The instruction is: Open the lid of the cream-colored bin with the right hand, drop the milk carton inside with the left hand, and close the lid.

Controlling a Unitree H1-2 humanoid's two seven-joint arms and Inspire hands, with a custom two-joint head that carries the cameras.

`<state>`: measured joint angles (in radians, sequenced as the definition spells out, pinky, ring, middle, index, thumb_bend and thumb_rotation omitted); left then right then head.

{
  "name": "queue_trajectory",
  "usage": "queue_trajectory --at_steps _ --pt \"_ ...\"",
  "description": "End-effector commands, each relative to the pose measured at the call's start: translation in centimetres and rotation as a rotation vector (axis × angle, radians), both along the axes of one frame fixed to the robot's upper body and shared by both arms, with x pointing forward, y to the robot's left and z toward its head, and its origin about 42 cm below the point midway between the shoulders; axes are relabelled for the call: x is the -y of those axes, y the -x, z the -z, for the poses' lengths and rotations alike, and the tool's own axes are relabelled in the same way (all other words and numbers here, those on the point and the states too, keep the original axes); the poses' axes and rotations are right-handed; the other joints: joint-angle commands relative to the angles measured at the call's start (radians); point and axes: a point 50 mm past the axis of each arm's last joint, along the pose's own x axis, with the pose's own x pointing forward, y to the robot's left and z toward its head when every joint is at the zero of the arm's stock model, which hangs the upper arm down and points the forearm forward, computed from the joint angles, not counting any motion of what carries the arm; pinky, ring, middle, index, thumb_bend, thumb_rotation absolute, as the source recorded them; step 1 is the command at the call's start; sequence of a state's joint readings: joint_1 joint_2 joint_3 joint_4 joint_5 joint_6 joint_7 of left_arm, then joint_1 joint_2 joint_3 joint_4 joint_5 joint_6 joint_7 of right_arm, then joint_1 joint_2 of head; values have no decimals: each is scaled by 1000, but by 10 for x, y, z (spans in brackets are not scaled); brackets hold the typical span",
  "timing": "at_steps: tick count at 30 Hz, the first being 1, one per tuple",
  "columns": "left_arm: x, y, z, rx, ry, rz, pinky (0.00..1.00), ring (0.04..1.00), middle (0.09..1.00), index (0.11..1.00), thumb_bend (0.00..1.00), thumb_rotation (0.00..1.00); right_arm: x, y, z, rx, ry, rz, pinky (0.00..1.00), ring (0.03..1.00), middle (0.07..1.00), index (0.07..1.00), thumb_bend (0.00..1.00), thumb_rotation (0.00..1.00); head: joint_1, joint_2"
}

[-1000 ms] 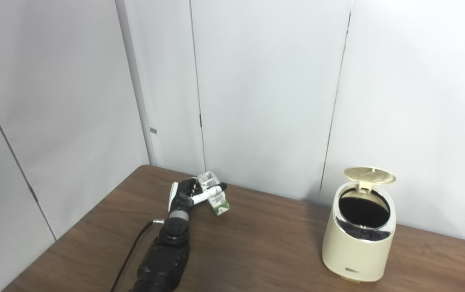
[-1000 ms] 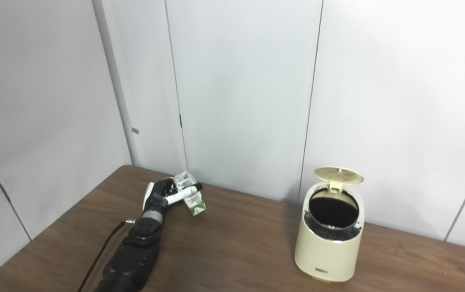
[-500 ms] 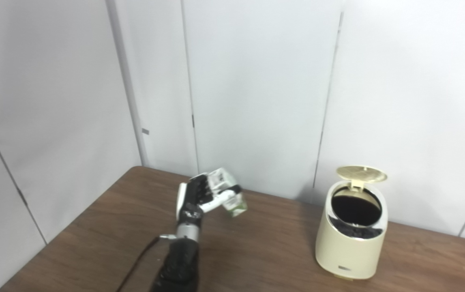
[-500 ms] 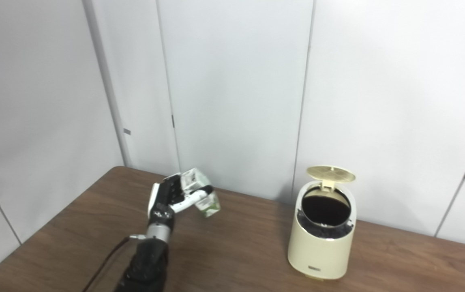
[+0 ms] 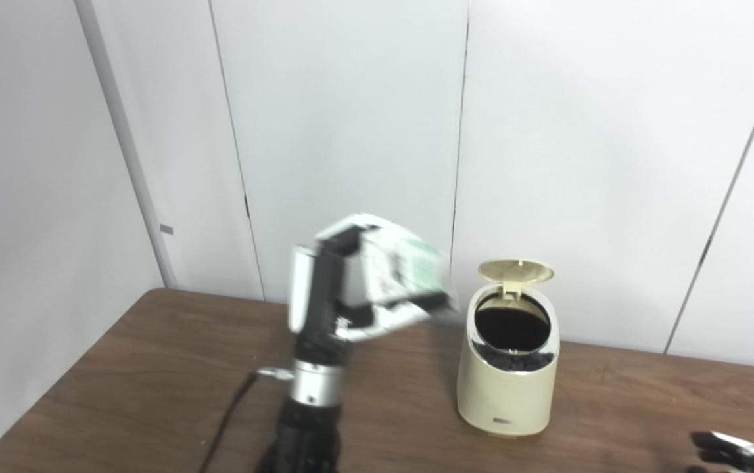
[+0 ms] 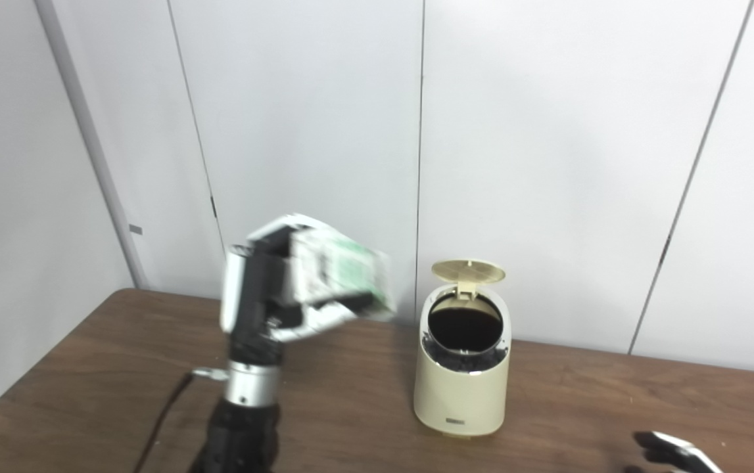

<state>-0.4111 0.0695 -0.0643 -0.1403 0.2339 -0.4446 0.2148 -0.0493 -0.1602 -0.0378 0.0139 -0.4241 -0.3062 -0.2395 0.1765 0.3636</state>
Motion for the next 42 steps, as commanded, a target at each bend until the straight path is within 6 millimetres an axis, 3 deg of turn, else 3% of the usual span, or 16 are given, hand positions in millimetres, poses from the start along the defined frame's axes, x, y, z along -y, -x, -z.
queue_trajectory --at_steps 1,4,8,10,12,14,16,17,19,23,27,36,40,42 --pt "6 3 -27 124 -18 12 373 451 484 479 504 0 -19 9 30 -48 -41 -8 514 649 679 670 140 509 -11 -4" --pt "17 5 -28 146 -53 11 355 452 490 471 504 0 -26 5 30 -41 -38 -1 494 635 671 660 136 478 -31 -7" --pt "25 3 -26 151 -89 23 349 452 492 468 504 0 -38 4 28 -42 -70 2 494 640 676 647 156 267 -61 -9" --pt "30 1 -25 153 -100 32 354 455 492 466 505 0 -42 5 26 -41 -90 4 446 614 673 635 184 162 -72 -8" --pt "33 1 -25 156 -105 40 352 455 489 469 505 0 -46 6 24 -41 -101 3 337 523 680 647 204 46 -82 -5" --pt "36 0 -25 158 -108 49 351 456 490 472 505 0 -51 8 22 -42 -105 -2 291 471 682 657 210 12 -99 -2" --pt "42 -2 -26 163 -110 55 354 455 491 472 505 0 -53 11 21 -48 -102 -5 183 305 595 680 219 1 -110 0" --pt "44 -3 -26 165 -111 56 354 455 491 472 505 0 -55 12 20 -50 -101 -7 180 301 585 682 220 0 -120 2" --pt "48 -6 -25 154 -105 77 357 453 490 472 505 0 -57 14 20 -51 -102 -7 290 445 609 679 228 0 -129 4" --pt "50 -17 -22 119 -82 90 361 451 490 471 505 0 -61 19 19 -62 -102 0 351 510 660 693 243 0 -150 9" --pt "48 -29 -17 100 -89 63 359 450 491 472 504 0 -66 23 17 -66 -94 -1 551 677 705 692 245 13 -166 12" --pt "48 -46 -14 112 -89 3 376 457 491 468 505 0 -71 31 16 -88 -102 27 577 692 716 699 256 139 -200 29" --pt "53 -49 -12 116 -81 -3 382 459 489 469 505 0 -70 39 13 -91 -99 30 560 683 708 698 259 97 -218 42" --pt "55 -49 -10 116 -75 0 386 461 490 466 505 0 -70 44 13 -98 -95 32 560 683 711 702 253 131 -223 47"
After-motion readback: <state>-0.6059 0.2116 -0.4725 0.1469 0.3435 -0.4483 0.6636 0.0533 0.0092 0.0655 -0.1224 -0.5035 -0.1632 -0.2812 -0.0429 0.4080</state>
